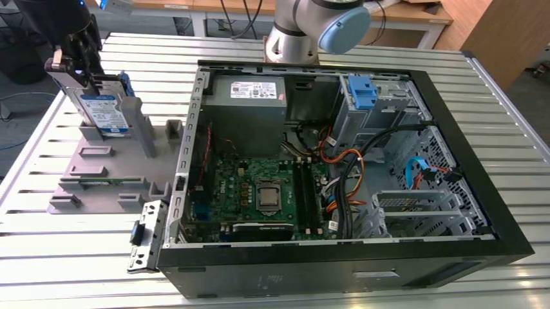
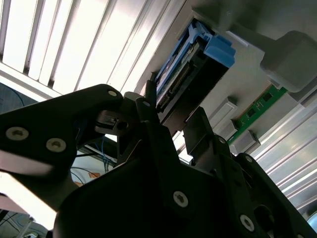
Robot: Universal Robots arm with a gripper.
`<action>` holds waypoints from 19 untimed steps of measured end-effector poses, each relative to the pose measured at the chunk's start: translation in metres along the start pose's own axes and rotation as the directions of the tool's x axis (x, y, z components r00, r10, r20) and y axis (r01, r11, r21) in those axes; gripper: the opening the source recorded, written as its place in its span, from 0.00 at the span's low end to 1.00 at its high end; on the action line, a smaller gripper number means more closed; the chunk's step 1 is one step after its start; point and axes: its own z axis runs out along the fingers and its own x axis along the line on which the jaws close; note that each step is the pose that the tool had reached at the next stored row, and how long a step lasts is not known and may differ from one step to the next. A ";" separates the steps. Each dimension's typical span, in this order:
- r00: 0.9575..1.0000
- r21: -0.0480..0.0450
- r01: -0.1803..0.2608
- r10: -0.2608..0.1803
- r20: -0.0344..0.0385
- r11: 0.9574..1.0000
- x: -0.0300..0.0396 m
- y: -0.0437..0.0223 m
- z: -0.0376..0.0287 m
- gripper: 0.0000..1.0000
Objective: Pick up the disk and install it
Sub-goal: 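Pick up the disk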
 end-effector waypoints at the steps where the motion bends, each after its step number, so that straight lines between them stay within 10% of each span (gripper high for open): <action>1: 1.000 0.000 0.000 0.000 0.000 1.000 0.0000 0.0000 0.0000 0.49; 19: 1.000 0.000 0.000 0.000 0.001 1.000 0.0002 0.0000 0.0000 0.35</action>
